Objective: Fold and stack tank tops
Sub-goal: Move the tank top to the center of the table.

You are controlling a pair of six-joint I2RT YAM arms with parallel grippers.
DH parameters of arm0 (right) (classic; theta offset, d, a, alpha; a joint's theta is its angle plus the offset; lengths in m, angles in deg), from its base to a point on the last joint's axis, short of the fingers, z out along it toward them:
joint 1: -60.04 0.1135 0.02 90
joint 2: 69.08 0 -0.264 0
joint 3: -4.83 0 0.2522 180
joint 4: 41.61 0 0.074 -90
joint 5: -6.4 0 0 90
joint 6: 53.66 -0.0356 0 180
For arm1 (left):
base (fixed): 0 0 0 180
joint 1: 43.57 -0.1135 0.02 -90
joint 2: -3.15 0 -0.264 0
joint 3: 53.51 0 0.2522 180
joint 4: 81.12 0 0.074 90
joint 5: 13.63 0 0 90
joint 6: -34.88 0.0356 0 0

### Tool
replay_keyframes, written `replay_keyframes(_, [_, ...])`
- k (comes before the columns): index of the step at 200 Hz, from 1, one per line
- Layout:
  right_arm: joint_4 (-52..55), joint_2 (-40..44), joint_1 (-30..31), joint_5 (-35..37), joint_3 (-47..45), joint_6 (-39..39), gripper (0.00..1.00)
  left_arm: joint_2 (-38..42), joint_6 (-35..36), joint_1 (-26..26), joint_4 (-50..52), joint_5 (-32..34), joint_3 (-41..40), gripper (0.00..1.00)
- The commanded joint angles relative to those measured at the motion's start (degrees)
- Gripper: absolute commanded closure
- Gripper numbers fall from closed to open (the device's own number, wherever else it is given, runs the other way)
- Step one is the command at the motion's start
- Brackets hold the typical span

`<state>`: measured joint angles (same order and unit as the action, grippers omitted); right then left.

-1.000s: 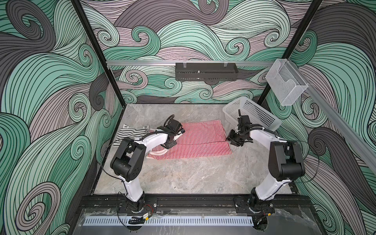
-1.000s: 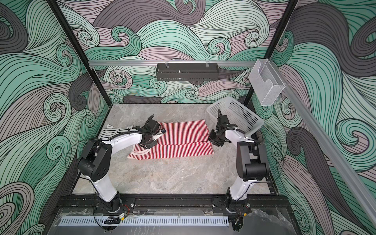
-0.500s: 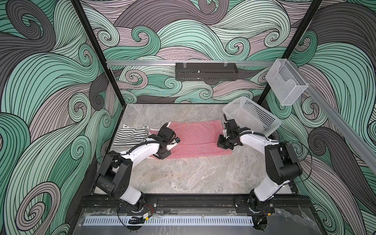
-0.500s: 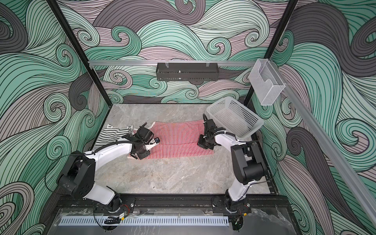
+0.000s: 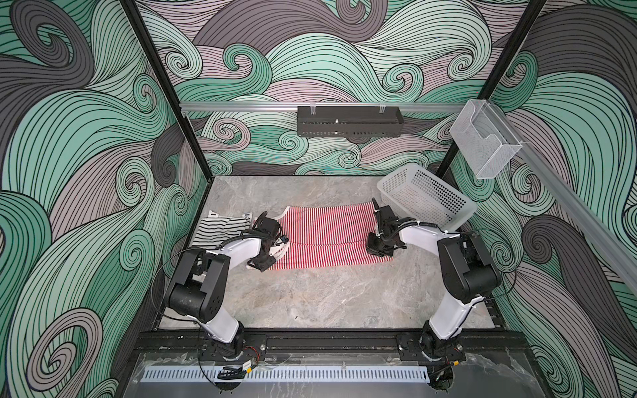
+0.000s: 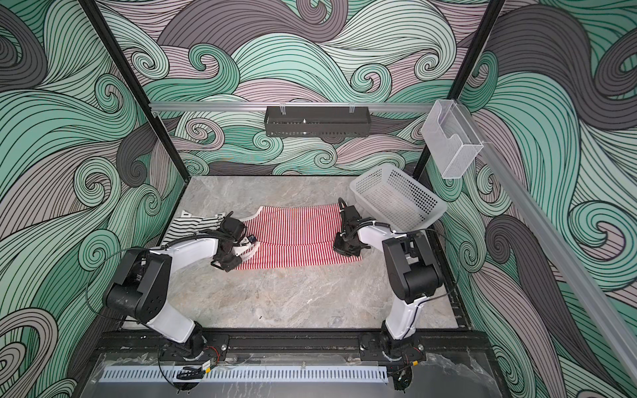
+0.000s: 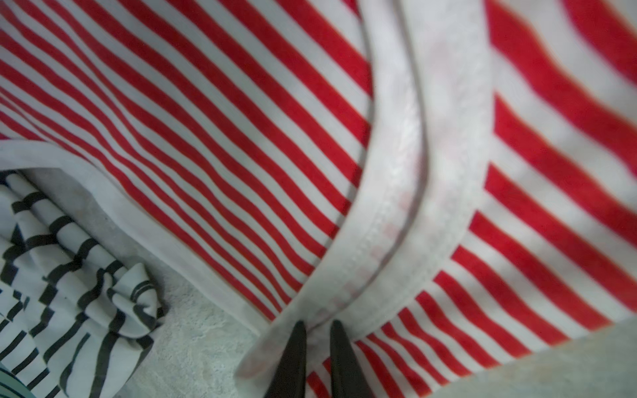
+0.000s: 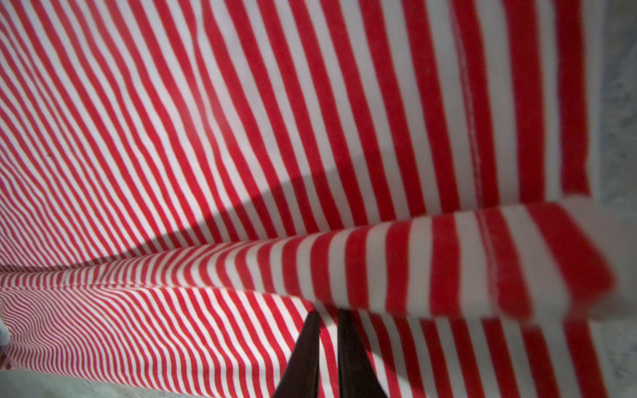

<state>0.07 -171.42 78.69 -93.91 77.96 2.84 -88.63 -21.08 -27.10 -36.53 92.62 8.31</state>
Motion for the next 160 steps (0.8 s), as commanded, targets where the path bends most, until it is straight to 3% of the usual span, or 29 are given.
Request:
replay_keyframes(1, [4.6,-0.3,0.1,5.1,-3.5,-1.3,0.83,-1.3,1.5,-0.9,0.3,1.1,-2.0,0.84])
replay_keyframes(102, [13.2,15.0,8.8,5.3,-17.4,-9.7,0.78,12.7,7.7,-1.1,11.6,-6.1,-9.8,0.85])
replay_keyframes(160, [18.4,24.2,12.7,2.7,-20.1,-12.4,0.7,20.3,11.6,-1.1,20.7,-9.2,-12.7,0.85])
